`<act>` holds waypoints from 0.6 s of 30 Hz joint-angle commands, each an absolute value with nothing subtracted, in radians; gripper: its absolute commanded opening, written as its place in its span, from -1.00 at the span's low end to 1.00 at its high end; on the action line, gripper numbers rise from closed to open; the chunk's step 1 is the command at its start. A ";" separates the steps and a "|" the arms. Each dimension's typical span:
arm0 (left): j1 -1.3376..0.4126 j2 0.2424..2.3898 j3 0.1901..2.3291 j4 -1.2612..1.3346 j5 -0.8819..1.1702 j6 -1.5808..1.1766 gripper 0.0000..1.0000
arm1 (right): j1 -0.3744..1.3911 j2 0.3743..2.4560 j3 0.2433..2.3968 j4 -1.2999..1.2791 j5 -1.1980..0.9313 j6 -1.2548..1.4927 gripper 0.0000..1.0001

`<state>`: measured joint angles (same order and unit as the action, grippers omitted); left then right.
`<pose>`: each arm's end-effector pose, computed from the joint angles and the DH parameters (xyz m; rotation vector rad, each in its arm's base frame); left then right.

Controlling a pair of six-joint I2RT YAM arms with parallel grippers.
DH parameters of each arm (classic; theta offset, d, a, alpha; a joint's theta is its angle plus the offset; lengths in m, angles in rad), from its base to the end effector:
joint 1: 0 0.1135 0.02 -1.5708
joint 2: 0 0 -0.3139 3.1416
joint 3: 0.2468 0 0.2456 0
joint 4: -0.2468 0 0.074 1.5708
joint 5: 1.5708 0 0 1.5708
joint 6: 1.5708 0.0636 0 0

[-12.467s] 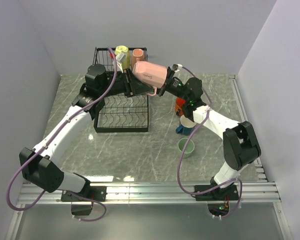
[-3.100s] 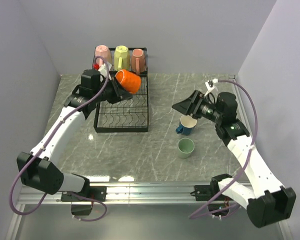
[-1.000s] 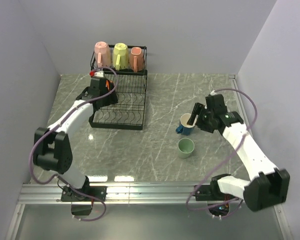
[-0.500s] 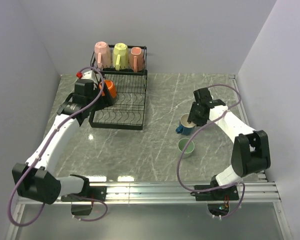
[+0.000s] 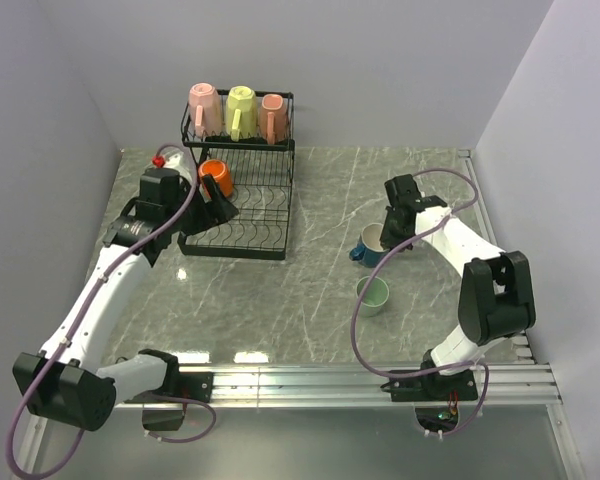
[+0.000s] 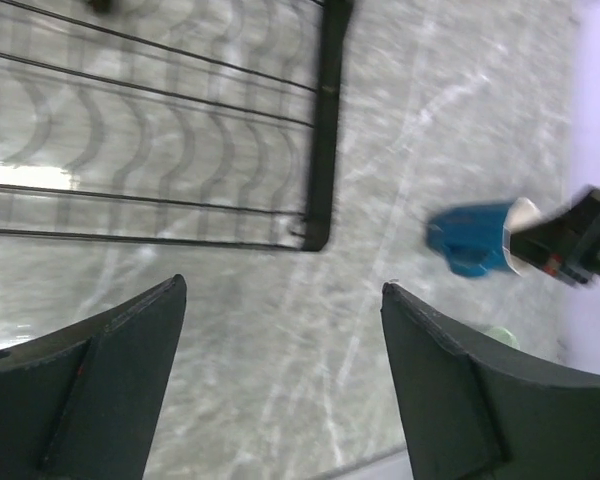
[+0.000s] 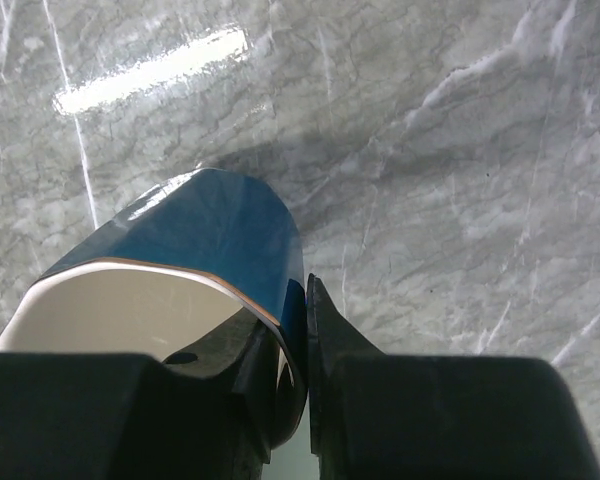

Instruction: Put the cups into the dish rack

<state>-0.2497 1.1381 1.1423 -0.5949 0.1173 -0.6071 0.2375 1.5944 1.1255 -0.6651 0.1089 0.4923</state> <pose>0.2309 -0.0666 0.3831 -0.3265 2.1991 -0.6111 0.3175 0.0697 0.2489 0.3747 2.6685 0.0762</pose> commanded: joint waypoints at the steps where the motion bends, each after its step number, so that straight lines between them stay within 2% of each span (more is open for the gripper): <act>1: -0.250 1.161 1.184 -0.551 0.265 -0.630 0.66 | 0.236 1.551 1.268 -0.690 0.106 0.500 -1.00; 5: -0.250 1.218 1.212 -0.438 0.451 -0.690 0.63 | 0.238 1.513 1.434 -0.736 0.029 0.518 -1.00; 6: -0.250 1.226 1.212 -0.398 0.554 -0.715 0.63 | 0.238 1.497 1.475 -0.726 0.003 0.525 -1.00; 7: -0.250 1.238 1.212 -0.356 0.602 -0.742 0.63 | 0.236 1.485 1.482 -0.703 -0.099 0.535 -1.00; 9: -0.250 1.273 1.188 -0.185 0.711 -0.869 0.64 | 0.236 1.428 1.461 -0.588 -0.205 0.555 -1.00; 10: -0.250 1.285 1.169 -0.084 0.829 -0.932 0.60 | 0.236 1.407 1.442 -0.540 -0.248 0.596 -1.00; 14: -0.270 1.348 1.068 0.559 0.983 -1.350 0.60 | 0.238 1.355 1.388 -0.372 -0.467 0.692 -1.00; 16: -0.290 1.373 1.066 0.652 1.003 -1.426 0.62 | 0.239 1.348 1.352 -0.272 -0.532 0.742 -1.00; 18: -0.316 1.403 1.106 0.614 1.009 -1.414 0.64 | 0.244 1.342 1.327 -0.192 -0.596 0.764 -1.00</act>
<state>-0.2844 1.3876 1.0721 0.3367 0.8791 -1.2457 0.2379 1.3582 1.3552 -0.4313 -0.3988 0.6674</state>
